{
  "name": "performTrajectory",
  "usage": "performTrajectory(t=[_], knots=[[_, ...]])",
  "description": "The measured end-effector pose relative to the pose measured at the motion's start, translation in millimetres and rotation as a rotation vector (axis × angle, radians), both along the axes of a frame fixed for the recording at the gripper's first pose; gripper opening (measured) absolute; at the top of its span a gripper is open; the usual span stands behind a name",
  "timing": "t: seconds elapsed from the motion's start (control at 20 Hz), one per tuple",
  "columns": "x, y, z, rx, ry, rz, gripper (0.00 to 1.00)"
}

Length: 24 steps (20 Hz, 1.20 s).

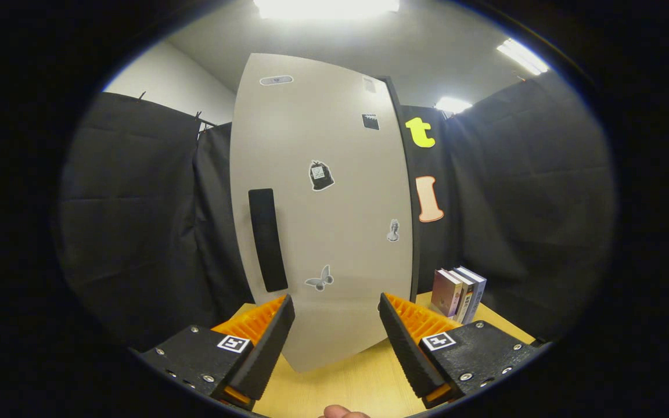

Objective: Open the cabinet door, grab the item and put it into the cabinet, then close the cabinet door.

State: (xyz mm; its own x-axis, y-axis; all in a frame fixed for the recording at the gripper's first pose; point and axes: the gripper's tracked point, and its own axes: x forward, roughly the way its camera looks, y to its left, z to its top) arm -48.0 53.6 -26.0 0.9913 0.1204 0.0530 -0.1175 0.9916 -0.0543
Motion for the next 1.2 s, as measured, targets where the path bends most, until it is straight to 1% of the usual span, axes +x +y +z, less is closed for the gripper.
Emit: performTrajectory(t=[0.25,0.5,0.6,0.75,1.2], knots=[[4.4,1.7,17.2,-0.003,-0.063,-0.005,0.93],[12.2,7.3,19.3,0.025,-0.049,0.015,0.93],[12.7,13.5,17.9,0.015,-0.046,0.032,0.93],[10.3,14.7,13.6,-0.034,-0.036,0.042,0.93],[9.6,25.2,10.3,-0.022,-0.031,0.075,0.93]])
